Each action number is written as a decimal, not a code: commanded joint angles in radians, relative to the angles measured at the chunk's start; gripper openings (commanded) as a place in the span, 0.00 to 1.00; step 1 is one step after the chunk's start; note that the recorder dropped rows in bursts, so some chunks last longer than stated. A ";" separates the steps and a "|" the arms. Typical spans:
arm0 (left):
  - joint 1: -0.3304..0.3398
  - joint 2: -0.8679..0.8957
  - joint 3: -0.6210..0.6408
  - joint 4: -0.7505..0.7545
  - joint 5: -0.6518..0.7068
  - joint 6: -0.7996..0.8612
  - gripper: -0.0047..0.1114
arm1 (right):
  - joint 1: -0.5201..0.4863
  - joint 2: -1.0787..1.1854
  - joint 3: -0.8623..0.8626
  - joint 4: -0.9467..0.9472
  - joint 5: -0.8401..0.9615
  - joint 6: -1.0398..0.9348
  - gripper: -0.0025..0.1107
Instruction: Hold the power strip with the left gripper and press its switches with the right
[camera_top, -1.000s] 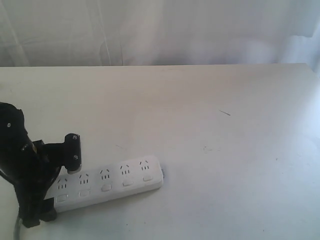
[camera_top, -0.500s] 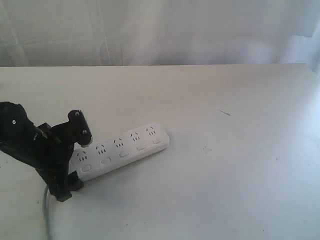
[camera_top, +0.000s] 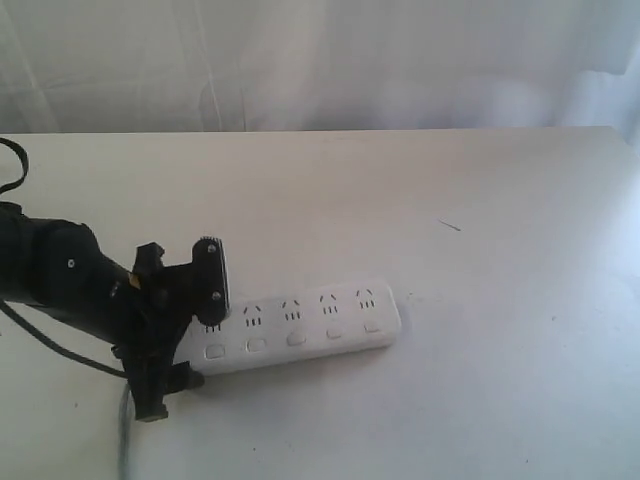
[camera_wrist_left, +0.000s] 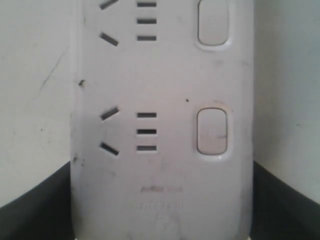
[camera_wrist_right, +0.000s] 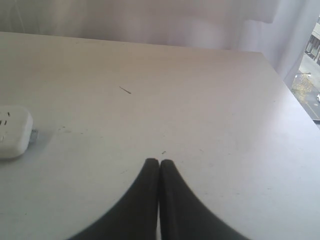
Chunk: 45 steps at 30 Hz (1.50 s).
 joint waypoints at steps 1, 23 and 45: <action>-0.055 0.034 0.024 0.003 0.143 0.145 0.04 | -0.003 -0.006 0.005 0.002 -0.016 -0.005 0.02; -0.112 0.034 0.024 -0.047 0.280 0.336 0.04 | -0.003 -0.006 0.005 0.003 -0.654 -0.005 0.02; -0.112 0.034 0.024 -0.070 0.251 0.336 0.04 | -0.003 -0.006 0.005 -0.049 -0.430 1.020 0.02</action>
